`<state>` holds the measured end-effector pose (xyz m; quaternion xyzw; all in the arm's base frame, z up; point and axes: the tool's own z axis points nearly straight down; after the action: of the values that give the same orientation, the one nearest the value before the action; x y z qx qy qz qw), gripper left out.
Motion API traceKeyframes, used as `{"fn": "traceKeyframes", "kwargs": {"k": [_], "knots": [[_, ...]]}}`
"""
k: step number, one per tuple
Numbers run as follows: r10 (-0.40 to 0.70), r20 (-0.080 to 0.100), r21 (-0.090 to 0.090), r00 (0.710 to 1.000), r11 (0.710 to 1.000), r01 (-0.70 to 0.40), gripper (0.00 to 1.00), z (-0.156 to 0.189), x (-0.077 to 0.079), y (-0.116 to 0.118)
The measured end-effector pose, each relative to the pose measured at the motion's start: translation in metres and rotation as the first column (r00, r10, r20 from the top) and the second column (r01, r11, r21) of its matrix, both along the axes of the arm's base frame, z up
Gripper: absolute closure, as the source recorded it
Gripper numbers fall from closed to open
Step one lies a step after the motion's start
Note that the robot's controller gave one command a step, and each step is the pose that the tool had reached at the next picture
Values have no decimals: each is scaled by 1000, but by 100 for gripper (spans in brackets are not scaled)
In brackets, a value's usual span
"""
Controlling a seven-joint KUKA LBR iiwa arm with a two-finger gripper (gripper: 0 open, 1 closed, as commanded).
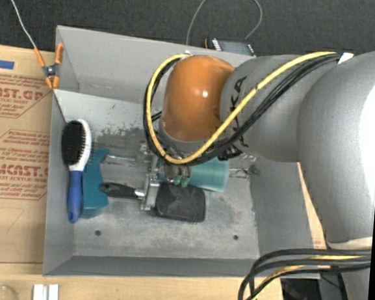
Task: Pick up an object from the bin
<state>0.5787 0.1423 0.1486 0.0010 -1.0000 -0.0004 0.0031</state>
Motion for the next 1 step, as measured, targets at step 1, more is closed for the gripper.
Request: {"fn": "traceKeyframes", "kwargs": {"k": [1], "knots": [[-52,-7,0,999,999,52,0,-56,-36,9]]}}
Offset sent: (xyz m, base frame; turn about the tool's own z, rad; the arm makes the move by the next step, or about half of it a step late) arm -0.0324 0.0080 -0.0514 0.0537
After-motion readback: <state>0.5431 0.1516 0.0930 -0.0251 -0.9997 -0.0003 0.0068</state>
